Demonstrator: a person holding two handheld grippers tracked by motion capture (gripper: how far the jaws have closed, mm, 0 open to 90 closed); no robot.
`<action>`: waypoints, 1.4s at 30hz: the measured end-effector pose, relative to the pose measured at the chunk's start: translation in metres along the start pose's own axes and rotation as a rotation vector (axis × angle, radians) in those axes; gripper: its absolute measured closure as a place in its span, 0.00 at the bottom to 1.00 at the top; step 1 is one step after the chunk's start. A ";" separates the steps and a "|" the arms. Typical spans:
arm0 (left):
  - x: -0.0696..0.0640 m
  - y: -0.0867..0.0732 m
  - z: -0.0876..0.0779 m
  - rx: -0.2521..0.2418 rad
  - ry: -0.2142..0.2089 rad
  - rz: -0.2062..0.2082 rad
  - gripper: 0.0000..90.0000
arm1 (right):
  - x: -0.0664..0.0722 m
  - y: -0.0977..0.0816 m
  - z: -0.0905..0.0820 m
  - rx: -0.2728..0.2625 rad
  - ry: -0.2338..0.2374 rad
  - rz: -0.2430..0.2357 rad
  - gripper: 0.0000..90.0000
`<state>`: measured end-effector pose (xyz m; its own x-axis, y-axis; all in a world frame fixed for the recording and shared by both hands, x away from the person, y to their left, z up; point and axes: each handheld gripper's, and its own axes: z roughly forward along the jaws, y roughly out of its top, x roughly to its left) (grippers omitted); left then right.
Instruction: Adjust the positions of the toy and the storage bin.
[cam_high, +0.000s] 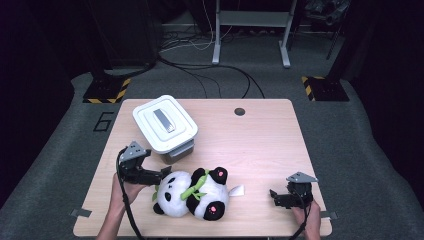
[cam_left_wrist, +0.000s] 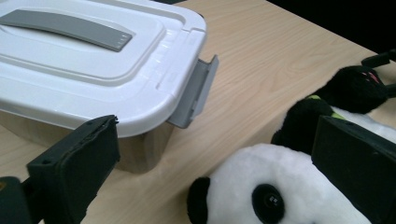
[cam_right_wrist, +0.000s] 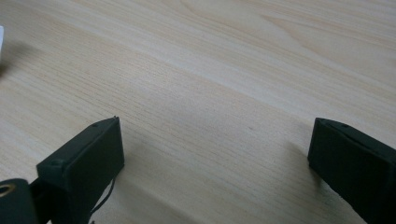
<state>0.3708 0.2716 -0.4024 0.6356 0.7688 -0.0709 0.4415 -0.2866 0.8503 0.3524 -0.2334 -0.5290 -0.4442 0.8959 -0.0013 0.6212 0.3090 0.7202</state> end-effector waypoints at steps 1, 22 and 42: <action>0.002 0.001 0.001 0.001 0.005 0.001 0.00 | 0.000 0.000 0.000 0.000 0.000 0.001 0.03; 0.036 0.027 0.040 0.042 0.064 0.016 0.06 | 0.000 0.000 0.000 0.000 0.000 0.002 0.03; 0.033 0.026 0.050 0.037 0.059 0.086 0.39 | 0.000 0.000 0.000 0.000 0.000 -0.001 0.03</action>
<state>0.4350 0.2614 -0.4090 0.6339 0.7727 0.0331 0.4111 -0.3729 0.8318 0.3524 -0.2334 -0.5290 -0.4446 0.8957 -0.0015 0.6208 0.3094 0.7204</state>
